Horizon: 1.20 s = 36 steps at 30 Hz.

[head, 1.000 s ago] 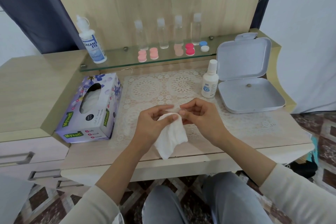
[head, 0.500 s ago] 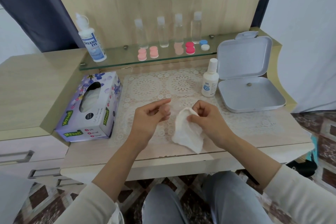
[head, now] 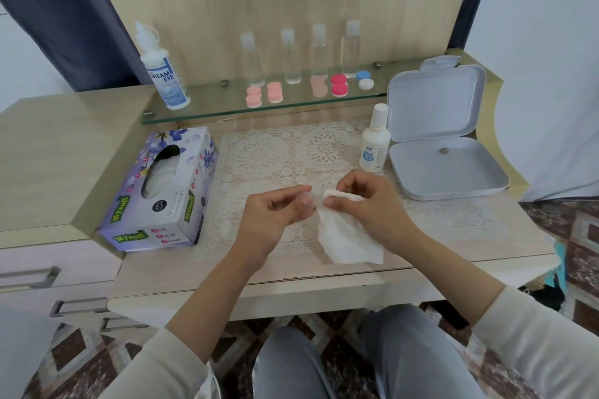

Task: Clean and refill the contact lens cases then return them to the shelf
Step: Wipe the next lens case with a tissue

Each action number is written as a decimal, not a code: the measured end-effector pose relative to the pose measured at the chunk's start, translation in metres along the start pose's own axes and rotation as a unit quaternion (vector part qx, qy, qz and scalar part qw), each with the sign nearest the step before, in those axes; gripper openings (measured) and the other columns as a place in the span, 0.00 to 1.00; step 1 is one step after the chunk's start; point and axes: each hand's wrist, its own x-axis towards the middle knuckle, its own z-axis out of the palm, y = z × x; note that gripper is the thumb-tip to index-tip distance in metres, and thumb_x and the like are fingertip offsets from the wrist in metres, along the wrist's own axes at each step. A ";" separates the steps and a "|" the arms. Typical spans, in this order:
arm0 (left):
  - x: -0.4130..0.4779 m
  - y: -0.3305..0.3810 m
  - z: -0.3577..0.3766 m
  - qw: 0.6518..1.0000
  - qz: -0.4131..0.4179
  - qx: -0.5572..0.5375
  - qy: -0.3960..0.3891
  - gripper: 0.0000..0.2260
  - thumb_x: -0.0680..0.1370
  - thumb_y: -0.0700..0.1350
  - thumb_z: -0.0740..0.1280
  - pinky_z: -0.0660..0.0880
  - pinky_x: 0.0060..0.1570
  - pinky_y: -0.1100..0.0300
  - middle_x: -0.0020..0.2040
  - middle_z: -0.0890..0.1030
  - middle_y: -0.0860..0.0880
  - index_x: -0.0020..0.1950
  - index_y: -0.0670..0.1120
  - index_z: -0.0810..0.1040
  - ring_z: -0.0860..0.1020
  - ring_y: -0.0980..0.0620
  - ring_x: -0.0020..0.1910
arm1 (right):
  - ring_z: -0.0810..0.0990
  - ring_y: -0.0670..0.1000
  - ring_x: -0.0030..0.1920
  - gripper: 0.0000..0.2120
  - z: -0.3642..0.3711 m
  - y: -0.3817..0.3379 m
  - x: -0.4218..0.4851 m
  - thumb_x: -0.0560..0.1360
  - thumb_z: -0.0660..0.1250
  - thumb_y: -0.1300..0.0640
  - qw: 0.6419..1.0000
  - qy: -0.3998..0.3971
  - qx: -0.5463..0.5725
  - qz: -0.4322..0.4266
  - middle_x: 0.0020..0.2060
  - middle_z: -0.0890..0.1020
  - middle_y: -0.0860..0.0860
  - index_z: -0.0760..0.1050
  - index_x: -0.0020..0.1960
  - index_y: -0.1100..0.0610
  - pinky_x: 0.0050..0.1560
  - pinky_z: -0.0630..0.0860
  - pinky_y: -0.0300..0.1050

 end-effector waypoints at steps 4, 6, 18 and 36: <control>-0.001 0.001 -0.002 1.000 0.004 0.014 -0.005 0.09 0.72 0.35 0.68 0.78 0.43 0.65 0.38 0.84 0.49 0.51 0.40 0.80 0.82 0.52 0.40 | 0.76 0.45 0.36 0.10 -0.001 0.000 0.003 0.65 0.75 0.60 0.999 -0.006 -0.026 0.017 0.36 0.79 0.49 0.74 0.39 0.51 0.37 0.72 0.36; -0.001 0.001 -0.002 1.000 0.003 0.021 -0.009 0.07 0.72 0.35 0.68 0.78 0.43 0.64 0.38 0.84 0.49 0.48 0.42 0.81 0.82 0.52 0.41 | 0.76 0.45 0.35 0.08 0.000 0.000 0.003 0.65 0.75 0.60 0.999 -0.026 -0.032 0.020 0.35 0.80 0.52 0.77 0.40 0.51 0.37 0.71 0.37; 0.002 0.003 -0.001 1.000 -0.006 0.018 0.005 0.06 0.72 0.34 0.68 0.79 0.43 0.64 0.36 0.84 0.48 0.47 0.42 0.81 0.82 0.52 0.39 | 0.78 0.43 0.37 0.08 0.002 -0.001 0.002 0.66 0.74 0.65 1.000 0.001 -0.020 0.024 0.38 0.81 0.49 0.79 0.39 0.53 0.41 0.73 0.32; 0.006 0.008 0.000 0.999 0.006 0.040 -0.012 0.08 0.72 0.32 0.67 0.77 0.40 0.66 0.38 0.84 0.49 0.48 0.42 0.81 0.83 0.53 0.40 | 0.75 0.46 0.33 0.11 0.006 -0.001 0.011 0.66 0.75 0.59 0.999 0.034 -0.035 -0.002 0.29 0.77 0.47 0.74 0.31 0.57 0.35 0.71 0.39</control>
